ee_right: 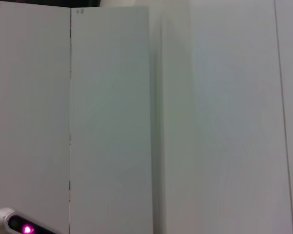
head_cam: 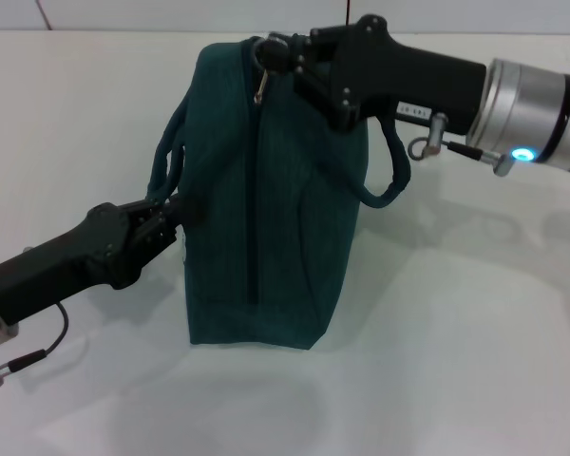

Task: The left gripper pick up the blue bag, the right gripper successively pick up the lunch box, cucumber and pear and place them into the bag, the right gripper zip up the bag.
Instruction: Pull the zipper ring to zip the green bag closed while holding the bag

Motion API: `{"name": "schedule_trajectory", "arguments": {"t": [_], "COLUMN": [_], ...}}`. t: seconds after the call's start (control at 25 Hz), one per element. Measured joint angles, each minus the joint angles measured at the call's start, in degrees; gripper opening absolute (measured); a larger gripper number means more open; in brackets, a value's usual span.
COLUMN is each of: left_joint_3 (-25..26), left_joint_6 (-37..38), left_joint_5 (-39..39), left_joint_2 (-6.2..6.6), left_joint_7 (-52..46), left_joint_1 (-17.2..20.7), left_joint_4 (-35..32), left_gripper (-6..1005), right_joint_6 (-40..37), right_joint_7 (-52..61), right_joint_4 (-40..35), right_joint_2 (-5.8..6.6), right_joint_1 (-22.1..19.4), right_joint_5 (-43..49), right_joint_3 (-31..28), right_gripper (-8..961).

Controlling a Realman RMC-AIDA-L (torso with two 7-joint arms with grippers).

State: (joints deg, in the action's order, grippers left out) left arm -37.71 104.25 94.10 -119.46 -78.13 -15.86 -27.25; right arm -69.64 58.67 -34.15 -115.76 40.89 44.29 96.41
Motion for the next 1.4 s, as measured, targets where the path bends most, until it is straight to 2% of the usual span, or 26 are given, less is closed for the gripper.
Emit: {"name": "schedule_trajectory", "arguments": {"t": [0.56,1.4], "left_joint_3": [-0.77,-1.36], "left_joint_6": [0.01,1.69], "left_joint_5": [0.12,0.72], "left_joint_2": [-0.07,0.03], "left_joint_7": [0.5,2.86], "left_joint_1": [-0.14,0.12], "left_joint_4": [0.0,0.06], "left_gripper": [47,46], "right_joint_6": [8.66,8.27], "right_joint_7": [9.88,9.13], "right_joint_4": [0.83,-0.33], "right_joint_2": [0.31,0.43], "right_joint_1": [4.56,5.7], "right_joint_5": [4.43,5.15], "right_joint_3": [-0.04,-1.79], "right_gripper": [29,32]}}
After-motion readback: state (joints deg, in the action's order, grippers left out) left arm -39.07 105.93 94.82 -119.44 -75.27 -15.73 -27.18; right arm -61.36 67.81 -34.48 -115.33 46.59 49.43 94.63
